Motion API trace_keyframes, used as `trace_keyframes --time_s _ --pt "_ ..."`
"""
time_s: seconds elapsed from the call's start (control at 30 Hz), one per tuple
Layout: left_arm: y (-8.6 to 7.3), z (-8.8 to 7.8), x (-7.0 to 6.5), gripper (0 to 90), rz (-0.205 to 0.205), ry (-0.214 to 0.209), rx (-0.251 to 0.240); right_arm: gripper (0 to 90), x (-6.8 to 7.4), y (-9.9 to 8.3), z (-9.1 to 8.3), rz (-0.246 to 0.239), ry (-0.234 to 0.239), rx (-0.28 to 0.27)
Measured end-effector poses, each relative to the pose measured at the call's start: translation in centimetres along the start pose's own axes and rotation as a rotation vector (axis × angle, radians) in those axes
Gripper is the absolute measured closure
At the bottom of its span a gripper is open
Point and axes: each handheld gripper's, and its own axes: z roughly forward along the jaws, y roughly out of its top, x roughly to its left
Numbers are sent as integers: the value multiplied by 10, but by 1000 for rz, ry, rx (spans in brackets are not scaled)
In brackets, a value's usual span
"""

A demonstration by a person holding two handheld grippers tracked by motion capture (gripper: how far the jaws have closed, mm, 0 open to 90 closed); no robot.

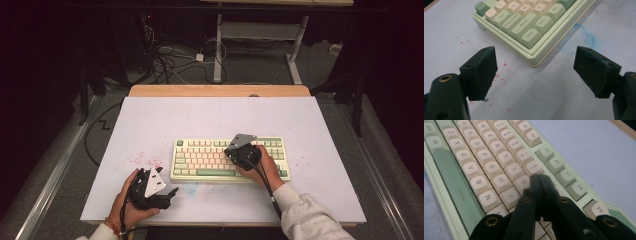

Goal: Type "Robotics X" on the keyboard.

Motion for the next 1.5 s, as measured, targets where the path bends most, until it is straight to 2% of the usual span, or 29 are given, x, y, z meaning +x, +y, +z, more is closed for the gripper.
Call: trace_keyframes --time_s 0.17,0.2,0.43,0.7,0.87,1.07,1.2,1.33,1.5 --pt "1 1 -1 179 1 -1 7 900 2 2 0 -15 17 53" --pt "1 1 -1 179 2 -1 6 900 2 2 -2 -21 20 42" --pt "1 2 -1 179 4 3 15 899 -1 1 -16 30 14 -49" --pt "1 3 0 179 5 1 25 848 -6 -1 -30 53 7 -105" --pt "1 4 0 179 7 -1 29 748 -7 -2 -38 59 -11 -138" --pt "1 4 0 178 5 -6 31 553 -6 -3 -52 56 -36 -232" --pt "2 4 0 179 7 -7 31 449 -7 -4 -59 56 -43 -257" --pt "2 4 0 179 8 -9 33 355 -6 -7 -65 58 -76 -272" --pt "2 4 0 178 10 -8 32 303 -8 -12 -76 62 -119 -285"
